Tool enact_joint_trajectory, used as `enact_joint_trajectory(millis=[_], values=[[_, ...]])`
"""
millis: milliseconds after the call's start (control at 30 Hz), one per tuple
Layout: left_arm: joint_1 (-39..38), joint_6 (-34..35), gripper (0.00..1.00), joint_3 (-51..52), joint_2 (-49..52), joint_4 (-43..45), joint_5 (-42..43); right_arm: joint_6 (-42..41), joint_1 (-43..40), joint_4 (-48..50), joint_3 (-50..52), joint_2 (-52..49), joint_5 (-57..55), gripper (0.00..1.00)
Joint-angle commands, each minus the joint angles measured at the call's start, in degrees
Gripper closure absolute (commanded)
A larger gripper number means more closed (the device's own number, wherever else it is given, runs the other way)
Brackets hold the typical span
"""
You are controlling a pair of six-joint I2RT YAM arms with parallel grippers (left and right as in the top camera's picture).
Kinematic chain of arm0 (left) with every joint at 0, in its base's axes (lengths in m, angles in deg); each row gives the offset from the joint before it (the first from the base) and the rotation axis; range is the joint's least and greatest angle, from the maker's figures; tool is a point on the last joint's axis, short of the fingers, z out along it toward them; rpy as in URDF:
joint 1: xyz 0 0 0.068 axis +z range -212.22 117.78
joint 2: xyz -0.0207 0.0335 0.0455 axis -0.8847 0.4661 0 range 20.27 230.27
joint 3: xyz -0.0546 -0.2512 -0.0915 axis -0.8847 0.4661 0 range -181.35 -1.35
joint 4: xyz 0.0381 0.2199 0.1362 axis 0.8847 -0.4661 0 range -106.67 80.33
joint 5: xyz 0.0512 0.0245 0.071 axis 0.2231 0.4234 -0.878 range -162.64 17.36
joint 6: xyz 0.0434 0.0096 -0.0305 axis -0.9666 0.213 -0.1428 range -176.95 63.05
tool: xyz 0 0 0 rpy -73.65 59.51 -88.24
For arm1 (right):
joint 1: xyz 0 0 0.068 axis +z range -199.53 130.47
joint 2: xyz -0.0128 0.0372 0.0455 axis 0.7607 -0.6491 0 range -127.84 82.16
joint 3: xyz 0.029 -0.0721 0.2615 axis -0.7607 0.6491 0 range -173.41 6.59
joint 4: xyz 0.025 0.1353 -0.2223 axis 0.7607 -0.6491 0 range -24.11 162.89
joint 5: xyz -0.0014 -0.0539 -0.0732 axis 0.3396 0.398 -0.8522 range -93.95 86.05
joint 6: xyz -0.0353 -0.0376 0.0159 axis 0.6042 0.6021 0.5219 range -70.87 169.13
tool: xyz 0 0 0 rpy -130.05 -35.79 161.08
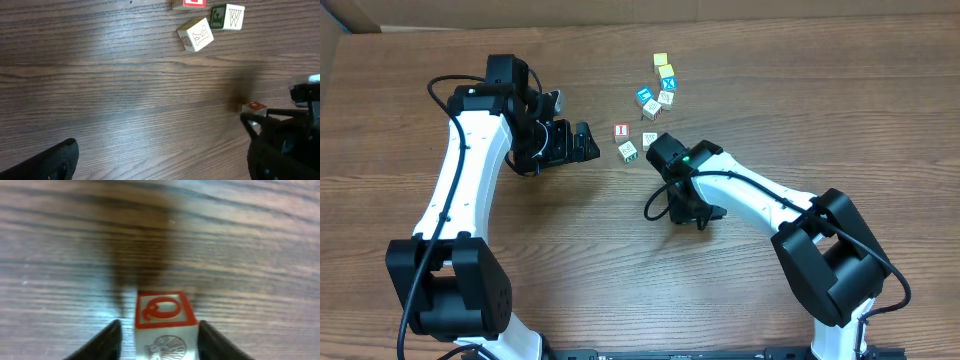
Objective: Flip 4 blocks
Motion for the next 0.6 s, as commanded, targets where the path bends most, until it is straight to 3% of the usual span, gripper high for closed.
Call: enact_joint_trajectory(millis=[0,67,233,300,467,567], values=[[0.3,0.8,0.00,-1.1,0.8,0.1,-0.4,0.2,0.0,0.1,-2.0,2.3,1.5,0.35],[0.3,0.8,0.00,-1.1,0.8,0.1,-0.4,0.2,0.0,0.1,-2.0,2.3,1.5,0.29],[0.3,0.8,0.00,-1.1,0.8,0.1,-0.4,0.2,-0.5,-0.8,-4.6,2.9,1.4,0.28],[0.3,0.8,0.00,-1.1,0.8,0.1,-0.4,0.4,-1.2,-2.2,-8.1,3.4,1.6,0.28],[0.3,0.8,0.00,-1.1,0.8,0.1,-0.4,0.3,-4.3,-5.0,-18.6,3.4,4.0,0.14],[0.3,0.8,0.00,-1.1,0.8,0.1,-0.4,0.0,-5.9,-1.8,-21.5,3.4,5.9,0.13]])
